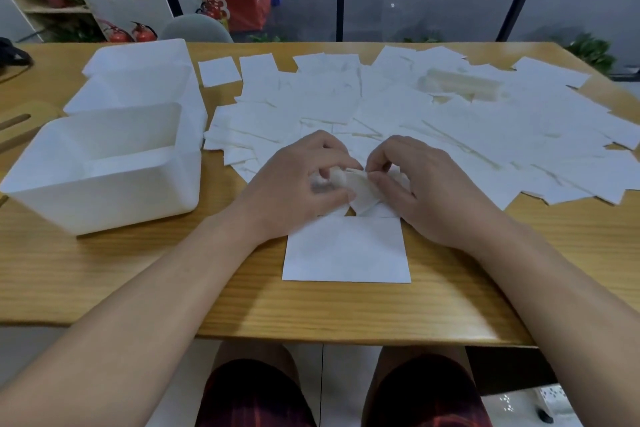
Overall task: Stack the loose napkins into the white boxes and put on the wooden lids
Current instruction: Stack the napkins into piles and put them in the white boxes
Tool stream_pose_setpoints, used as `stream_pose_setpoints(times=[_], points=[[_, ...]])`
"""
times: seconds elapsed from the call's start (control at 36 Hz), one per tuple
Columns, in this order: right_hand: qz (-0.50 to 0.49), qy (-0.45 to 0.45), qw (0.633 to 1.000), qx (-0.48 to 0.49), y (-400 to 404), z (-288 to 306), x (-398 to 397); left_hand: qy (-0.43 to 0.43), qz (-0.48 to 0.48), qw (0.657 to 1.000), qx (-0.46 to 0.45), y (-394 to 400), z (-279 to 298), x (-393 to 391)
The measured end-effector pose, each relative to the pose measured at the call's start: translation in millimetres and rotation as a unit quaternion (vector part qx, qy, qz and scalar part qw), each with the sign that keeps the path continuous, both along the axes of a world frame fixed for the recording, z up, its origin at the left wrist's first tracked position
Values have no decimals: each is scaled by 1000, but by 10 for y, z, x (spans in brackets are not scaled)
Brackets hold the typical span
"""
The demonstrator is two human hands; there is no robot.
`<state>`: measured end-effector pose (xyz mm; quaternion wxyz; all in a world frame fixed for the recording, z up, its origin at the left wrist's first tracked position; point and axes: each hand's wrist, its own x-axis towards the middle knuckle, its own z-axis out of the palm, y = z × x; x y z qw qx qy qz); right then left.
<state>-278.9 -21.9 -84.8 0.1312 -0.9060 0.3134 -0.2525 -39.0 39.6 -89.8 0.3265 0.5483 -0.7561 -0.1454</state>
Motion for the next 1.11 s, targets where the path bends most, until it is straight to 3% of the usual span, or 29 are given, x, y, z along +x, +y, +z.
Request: stream_pose_setpoints(times=[0.17, 0.28, 0.42, 0.61, 0.72, 0.89, 1.0, 1.11], points=[[43, -63, 995, 72, 67, 35, 6, 71, 26, 996, -38, 36, 26, 44], [-19, -114, 988, 100, 54, 68, -8, 154, -10, 987, -47, 120, 63, 44], [-37, -82, 983, 162, 23, 60, -79, 208, -62, 974, -59, 222, 111, 46], [24, -123, 962, 243, 113, 187, -69, 324, -95, 941, -24, 233, 182, 66], [79, -113, 961, 240, 165, 235, -62, 377, -123, 918, 20, 205, 228, 61], [79, -135, 947, 280, 176, 180, 25, 366, -135, 919, 62, 226, 235, 39], [55, -191, 935, 294, 111, 158, -1, 280, -49, 957, 63, 226, 237, 41], [34, -198, 935, 292, 90, 194, -70, 221, 27, 969, 109, 263, 252, 66]])
